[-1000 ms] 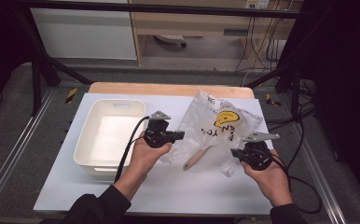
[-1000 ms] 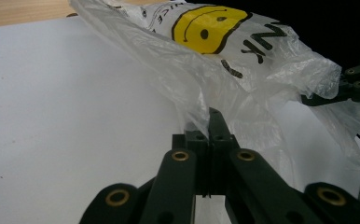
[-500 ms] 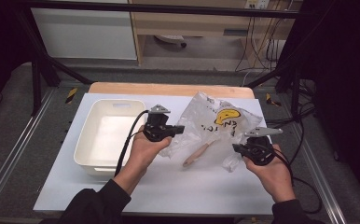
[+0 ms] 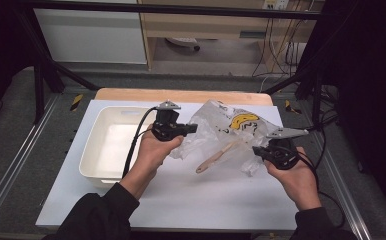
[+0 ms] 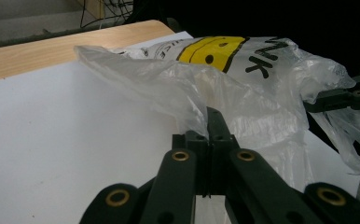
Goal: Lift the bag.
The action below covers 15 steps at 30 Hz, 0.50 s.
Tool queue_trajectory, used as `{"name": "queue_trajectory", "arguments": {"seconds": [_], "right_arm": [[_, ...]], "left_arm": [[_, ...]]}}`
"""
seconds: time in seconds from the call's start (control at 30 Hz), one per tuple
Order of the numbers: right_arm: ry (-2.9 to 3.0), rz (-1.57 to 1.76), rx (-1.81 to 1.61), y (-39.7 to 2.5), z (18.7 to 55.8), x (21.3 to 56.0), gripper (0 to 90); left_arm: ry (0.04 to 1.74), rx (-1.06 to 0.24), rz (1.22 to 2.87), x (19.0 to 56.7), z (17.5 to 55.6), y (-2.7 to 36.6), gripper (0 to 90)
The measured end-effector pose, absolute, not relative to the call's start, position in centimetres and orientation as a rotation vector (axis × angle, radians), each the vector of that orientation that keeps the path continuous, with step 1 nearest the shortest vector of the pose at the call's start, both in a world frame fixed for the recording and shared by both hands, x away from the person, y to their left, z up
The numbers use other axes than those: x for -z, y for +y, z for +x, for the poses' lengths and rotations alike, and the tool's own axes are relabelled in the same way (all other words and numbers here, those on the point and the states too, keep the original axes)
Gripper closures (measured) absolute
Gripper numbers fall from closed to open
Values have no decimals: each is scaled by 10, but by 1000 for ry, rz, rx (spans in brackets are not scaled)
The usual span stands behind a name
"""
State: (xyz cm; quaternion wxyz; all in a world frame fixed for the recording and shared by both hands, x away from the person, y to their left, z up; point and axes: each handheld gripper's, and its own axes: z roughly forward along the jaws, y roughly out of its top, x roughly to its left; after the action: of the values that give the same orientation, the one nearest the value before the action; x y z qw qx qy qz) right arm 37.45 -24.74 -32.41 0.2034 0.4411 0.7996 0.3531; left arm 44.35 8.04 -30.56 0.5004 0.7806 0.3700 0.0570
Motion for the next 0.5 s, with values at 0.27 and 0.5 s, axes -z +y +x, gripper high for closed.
{"name": "queue_trajectory", "arguments": {"seconds": [0.27, 0.5], "right_arm": [[2229, 1230, -997, -247, 382, 315, 900], [2244, 1231, -997, -243, 391, 311, 900]], "left_arm": [[899, -139, 1874, 298, 449, 84, 900], [903, -146, 1866, 295, 451, 88, 900]]}}
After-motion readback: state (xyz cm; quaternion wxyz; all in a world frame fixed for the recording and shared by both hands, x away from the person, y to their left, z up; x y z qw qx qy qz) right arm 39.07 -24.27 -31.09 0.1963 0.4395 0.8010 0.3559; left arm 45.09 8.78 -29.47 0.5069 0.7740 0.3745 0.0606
